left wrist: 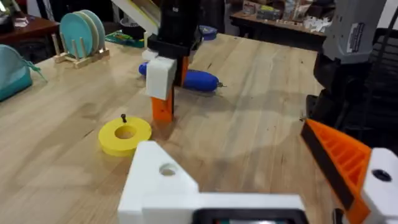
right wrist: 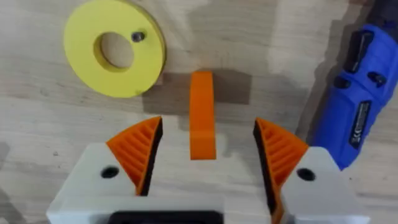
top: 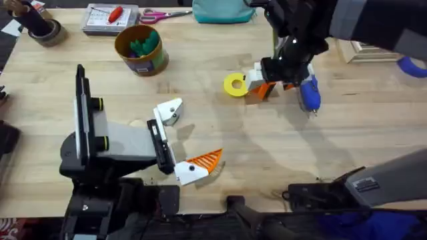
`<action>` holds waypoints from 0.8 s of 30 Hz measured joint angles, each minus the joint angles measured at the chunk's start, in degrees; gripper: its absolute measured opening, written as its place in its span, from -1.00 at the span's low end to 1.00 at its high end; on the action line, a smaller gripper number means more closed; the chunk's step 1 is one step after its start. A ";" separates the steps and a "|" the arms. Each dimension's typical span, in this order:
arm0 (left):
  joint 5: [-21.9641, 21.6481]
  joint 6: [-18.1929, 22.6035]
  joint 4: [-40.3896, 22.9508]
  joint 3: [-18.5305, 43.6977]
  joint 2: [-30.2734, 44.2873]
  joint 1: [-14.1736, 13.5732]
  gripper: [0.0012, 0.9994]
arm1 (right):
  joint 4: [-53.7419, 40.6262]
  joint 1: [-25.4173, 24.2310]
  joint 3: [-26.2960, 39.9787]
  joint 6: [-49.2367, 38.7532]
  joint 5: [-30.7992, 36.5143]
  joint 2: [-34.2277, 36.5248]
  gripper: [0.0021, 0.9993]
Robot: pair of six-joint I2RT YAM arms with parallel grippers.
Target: Pick up the gripper from the table and insert it into the empty holder that is missing its gripper. Then pick up a screw, insert it into the mounting hole, and use the screwdriver to tighten it. Finally, clean up the table by picking up the vegetable and placing it into the bucket.
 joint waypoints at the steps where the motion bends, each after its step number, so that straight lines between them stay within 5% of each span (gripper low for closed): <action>1: -0.02 -0.01 -0.02 0.00 0.00 0.00 0.97 | 0.44 0.00 0.00 0.02 0.00 0.10 0.73; 12: 0.00 -0.01 0.01 0.00 0.00 0.00 0.97 | 1.59 0.00 0.00 0.06 0.00 0.12 0.04; 14: 0.00 0.00 0.01 0.00 0.01 0.00 0.97 | 1.54 0.00 0.00 -0.01 0.01 0.12 -0.25; 16: 0.00 0.00 0.00 0.00 0.00 0.00 0.97 | 1.79 0.00 0.00 0.07 0.19 0.12 -0.86; 17: 0.00 0.00 0.00 0.00 0.00 0.00 0.97 | 1.93 0.00 0.00 0.28 0.23 0.12 -0.95; 24: 0.15 0.02 -0.02 0.00 0.00 0.00 0.97 | 2.09 -0.07 0.00 0.26 0.24 0.12 -0.98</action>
